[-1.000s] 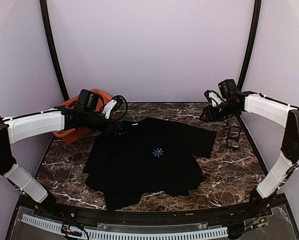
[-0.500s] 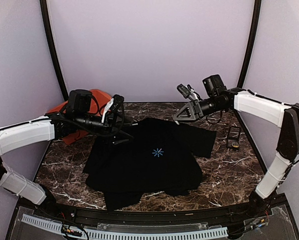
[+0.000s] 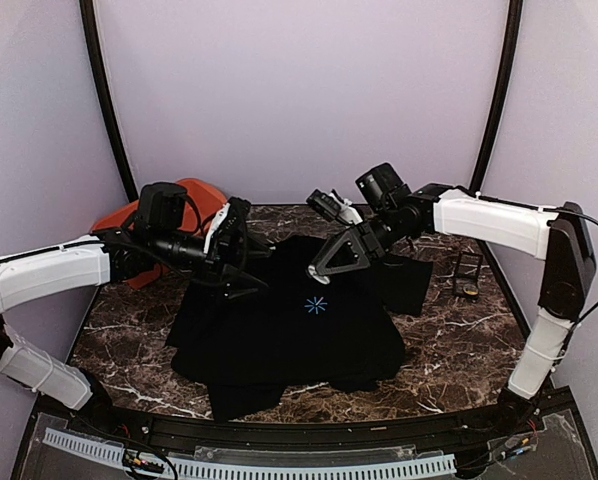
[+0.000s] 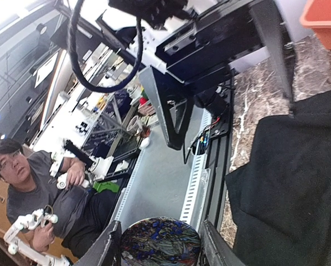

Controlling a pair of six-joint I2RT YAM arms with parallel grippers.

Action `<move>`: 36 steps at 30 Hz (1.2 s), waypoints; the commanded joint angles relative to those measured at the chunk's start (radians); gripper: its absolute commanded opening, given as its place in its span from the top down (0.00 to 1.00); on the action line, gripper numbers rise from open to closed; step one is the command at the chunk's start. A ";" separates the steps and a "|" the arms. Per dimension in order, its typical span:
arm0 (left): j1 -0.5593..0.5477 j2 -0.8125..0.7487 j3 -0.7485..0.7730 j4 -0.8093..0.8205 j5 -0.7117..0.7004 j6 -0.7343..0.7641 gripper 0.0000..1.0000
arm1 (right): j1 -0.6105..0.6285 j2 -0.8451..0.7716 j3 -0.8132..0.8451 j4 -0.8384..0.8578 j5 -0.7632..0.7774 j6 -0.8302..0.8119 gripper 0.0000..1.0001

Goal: Pin the brooch onto the clothing
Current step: Pass from the right arm to the left

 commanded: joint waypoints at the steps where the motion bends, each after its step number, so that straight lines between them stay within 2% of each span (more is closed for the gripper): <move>1: -0.012 -0.036 -0.019 0.050 0.031 0.019 0.05 | 0.058 0.051 0.055 -0.102 -0.013 -0.097 0.57; 11: -0.055 -0.048 -0.049 0.066 0.063 0.102 0.17 | 0.119 0.119 0.098 -0.118 -0.020 -0.102 0.58; 19: -0.078 -0.035 -0.051 0.073 0.104 0.122 0.30 | 0.145 0.150 0.120 -0.126 -0.016 -0.093 0.59; 21: -0.085 -0.027 -0.051 0.072 0.109 0.121 0.38 | 0.154 0.155 0.124 -0.125 -0.017 -0.092 0.59; 26: -0.103 -0.011 -0.048 0.071 0.128 0.119 0.46 | 0.161 0.163 0.134 -0.126 -0.016 -0.090 0.59; 33: -0.121 0.013 -0.037 0.047 0.137 0.133 0.68 | 0.162 0.172 0.148 -0.126 -0.017 -0.082 0.60; 36: -0.127 0.026 -0.028 0.023 0.136 0.143 0.69 | 0.162 0.174 0.152 -0.124 -0.023 -0.082 0.60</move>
